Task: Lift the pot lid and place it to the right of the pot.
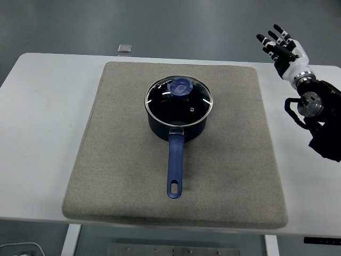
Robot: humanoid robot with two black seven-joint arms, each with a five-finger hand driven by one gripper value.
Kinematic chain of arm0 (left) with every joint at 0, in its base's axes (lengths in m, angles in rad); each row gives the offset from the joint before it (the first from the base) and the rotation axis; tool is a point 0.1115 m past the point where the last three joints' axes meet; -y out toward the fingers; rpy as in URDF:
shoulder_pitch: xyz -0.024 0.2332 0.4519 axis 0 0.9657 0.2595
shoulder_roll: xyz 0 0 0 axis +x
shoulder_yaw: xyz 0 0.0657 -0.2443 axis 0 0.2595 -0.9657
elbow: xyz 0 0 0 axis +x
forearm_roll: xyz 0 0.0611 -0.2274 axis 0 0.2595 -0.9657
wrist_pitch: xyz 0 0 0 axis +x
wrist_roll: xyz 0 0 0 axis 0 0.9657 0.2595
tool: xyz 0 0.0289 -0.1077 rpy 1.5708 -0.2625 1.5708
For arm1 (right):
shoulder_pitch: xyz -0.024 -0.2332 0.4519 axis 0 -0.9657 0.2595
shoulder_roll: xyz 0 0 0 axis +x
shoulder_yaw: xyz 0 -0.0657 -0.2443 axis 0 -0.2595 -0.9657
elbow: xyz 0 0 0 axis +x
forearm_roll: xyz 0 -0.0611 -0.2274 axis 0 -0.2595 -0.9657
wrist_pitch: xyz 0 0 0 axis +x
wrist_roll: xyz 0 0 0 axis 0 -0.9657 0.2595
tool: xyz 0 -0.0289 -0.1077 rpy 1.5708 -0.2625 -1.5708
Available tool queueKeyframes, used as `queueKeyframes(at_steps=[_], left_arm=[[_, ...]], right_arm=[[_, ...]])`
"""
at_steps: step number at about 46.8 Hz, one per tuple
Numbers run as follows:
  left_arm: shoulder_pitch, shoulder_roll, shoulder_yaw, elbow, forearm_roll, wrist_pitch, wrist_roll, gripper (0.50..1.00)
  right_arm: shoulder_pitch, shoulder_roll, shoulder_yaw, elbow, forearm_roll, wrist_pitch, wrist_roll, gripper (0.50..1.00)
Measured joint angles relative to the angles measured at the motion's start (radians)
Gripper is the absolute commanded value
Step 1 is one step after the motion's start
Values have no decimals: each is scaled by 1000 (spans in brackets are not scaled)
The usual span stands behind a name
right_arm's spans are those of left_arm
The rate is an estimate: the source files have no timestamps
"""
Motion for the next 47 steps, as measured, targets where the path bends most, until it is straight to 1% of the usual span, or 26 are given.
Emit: queueKeyframes(at_steps=[47], left_arm=[[0,0,-1,2,0,-1,0,1000]], right_arm=[[-1,1,0,0,1,1,0,932]])
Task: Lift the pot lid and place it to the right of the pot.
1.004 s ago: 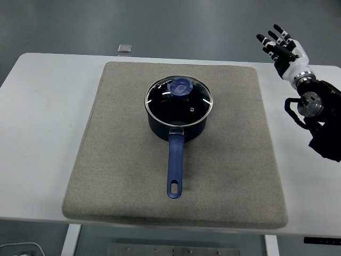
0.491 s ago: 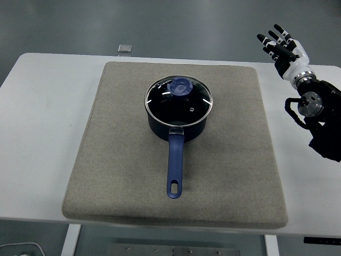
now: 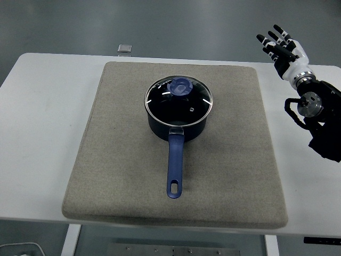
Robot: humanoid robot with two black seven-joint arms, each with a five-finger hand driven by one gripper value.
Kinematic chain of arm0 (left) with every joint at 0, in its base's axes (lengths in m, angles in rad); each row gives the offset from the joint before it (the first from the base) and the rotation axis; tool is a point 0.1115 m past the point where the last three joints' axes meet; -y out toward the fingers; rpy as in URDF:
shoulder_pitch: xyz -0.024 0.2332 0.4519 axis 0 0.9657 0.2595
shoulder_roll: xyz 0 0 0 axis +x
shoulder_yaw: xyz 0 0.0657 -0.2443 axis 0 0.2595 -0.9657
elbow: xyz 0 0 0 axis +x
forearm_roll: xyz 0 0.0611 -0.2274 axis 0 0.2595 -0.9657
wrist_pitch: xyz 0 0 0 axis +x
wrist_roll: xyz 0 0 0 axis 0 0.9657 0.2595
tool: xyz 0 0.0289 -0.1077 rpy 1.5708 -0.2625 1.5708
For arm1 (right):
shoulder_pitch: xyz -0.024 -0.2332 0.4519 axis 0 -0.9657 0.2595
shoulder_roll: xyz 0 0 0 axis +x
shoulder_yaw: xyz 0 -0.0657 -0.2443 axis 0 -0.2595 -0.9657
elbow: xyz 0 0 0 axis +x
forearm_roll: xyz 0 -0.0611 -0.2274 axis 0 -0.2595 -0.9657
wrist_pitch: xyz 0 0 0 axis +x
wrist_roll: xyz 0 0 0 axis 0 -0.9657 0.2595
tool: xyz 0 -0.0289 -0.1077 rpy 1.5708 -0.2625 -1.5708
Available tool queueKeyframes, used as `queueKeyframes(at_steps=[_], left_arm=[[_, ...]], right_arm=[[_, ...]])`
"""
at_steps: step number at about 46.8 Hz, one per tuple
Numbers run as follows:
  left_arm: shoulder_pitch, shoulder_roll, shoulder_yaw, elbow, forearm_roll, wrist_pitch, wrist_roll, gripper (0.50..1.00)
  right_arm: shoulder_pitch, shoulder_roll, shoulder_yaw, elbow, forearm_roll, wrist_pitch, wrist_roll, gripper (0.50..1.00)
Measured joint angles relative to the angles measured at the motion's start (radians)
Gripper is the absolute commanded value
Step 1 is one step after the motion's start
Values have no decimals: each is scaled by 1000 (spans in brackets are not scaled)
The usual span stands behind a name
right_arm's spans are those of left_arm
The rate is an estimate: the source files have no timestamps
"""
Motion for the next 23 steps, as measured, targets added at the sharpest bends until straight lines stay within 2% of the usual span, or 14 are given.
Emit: queueKeyframes(at_steps=[23], left_arm=[[0,0,0,-1,0,0,0,1000]], right_arm=[[4,-26,-1,0,0,10,0,932]])
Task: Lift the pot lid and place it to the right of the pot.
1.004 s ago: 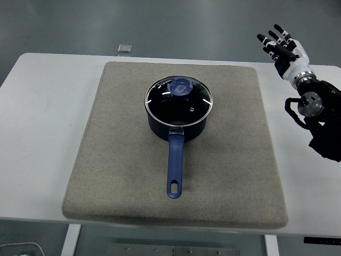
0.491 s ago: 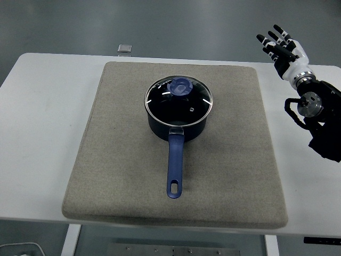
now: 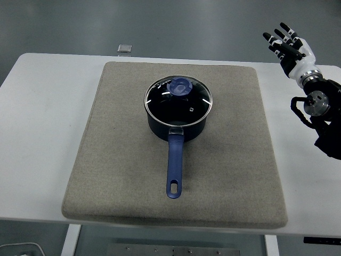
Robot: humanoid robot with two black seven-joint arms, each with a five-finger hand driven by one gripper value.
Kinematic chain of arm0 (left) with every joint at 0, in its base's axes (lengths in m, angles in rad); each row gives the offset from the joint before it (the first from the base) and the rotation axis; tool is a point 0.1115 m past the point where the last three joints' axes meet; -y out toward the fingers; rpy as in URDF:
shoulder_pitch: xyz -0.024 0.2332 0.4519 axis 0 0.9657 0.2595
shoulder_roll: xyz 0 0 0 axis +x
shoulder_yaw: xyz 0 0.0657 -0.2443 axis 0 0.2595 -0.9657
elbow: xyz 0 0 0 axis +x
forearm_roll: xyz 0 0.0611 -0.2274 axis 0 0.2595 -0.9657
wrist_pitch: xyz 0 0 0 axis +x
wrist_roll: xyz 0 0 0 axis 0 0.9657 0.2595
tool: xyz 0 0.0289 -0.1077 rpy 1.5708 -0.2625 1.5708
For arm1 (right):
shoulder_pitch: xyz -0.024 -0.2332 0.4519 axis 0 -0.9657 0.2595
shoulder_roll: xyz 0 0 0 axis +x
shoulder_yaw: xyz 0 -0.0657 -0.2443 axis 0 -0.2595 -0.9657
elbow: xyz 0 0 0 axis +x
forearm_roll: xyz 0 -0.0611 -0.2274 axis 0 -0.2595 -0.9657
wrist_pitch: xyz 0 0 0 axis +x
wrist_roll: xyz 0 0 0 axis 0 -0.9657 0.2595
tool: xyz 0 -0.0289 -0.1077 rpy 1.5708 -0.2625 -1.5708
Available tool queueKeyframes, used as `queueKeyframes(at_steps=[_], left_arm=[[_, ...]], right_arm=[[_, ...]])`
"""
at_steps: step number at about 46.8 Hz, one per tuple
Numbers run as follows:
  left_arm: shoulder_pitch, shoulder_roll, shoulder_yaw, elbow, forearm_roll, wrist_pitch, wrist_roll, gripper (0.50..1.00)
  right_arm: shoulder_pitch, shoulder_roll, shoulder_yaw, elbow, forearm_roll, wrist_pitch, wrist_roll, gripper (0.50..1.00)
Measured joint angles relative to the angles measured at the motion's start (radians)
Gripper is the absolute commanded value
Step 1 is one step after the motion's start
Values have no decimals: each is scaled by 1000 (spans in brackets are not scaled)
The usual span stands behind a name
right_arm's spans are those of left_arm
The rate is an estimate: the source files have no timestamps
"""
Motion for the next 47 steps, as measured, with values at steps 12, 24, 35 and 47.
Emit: queueKeyframes(at_steps=[12,24,35,47], left_arm=[[0,0,0,0,-1,0,0,1000],[0,0,0,0,0,0,0,1000],[0,0,0,0,0,0,0,1000],[0,0,0,0,0,0,0,1000]], right_arm=[[3,0,0,0,0,1,-1,932],[1,-14,-2,0,-2,-4,-1,932],[5,-15,0,0,-1,-9,-1,932],[0,-27,0,-1,0,-9,-1,932]])
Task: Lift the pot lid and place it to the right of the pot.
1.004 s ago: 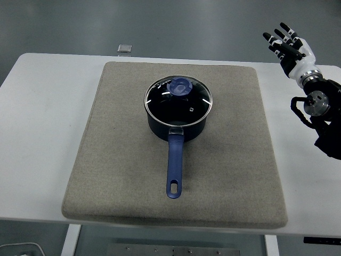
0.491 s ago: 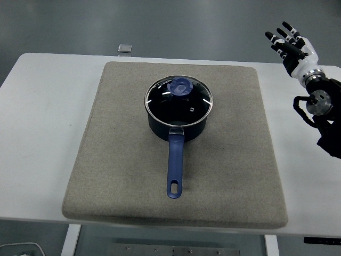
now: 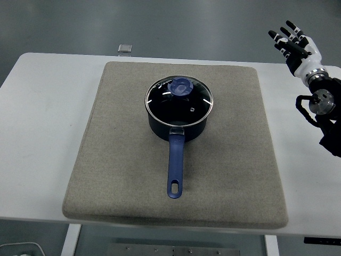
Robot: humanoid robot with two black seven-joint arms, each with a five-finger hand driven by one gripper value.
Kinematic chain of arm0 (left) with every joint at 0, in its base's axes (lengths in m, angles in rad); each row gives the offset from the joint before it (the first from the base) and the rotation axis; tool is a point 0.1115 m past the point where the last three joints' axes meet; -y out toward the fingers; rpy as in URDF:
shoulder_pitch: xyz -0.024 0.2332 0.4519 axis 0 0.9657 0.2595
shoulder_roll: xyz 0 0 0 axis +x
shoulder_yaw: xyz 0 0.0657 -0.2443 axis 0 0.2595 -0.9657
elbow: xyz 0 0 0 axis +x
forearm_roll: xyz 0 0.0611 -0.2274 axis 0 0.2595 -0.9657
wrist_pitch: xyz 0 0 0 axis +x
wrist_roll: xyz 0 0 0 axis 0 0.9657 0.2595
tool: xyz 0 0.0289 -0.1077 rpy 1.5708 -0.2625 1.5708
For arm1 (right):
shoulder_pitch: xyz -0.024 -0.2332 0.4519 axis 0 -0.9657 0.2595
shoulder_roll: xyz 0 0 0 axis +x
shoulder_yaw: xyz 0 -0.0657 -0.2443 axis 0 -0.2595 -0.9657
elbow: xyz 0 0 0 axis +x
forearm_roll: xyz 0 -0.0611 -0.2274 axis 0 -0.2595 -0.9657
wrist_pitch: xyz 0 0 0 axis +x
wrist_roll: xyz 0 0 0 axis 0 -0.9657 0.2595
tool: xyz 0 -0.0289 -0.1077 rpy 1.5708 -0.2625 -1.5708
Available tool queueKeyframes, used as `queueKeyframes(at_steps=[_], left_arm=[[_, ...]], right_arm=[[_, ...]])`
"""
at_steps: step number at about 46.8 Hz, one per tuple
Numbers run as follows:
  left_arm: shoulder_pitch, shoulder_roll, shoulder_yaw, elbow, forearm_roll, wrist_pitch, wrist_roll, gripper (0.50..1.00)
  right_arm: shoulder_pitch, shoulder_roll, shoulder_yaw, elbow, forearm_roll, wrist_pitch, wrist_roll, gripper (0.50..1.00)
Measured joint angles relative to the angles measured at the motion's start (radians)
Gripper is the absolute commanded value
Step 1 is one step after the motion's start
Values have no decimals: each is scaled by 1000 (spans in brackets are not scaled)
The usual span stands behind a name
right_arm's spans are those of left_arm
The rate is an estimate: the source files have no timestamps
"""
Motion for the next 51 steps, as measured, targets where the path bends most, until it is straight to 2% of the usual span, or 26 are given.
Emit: queueKeyframes(at_steps=[35,51], left_arm=[[0,0,0,0,-1,0,0,1000],[0,0,0,0,0,0,0,1000]], right_arm=[[8,-16,-11,3,-19,18,0,932],[6,-18,-13,3,-55,52,1,932]])
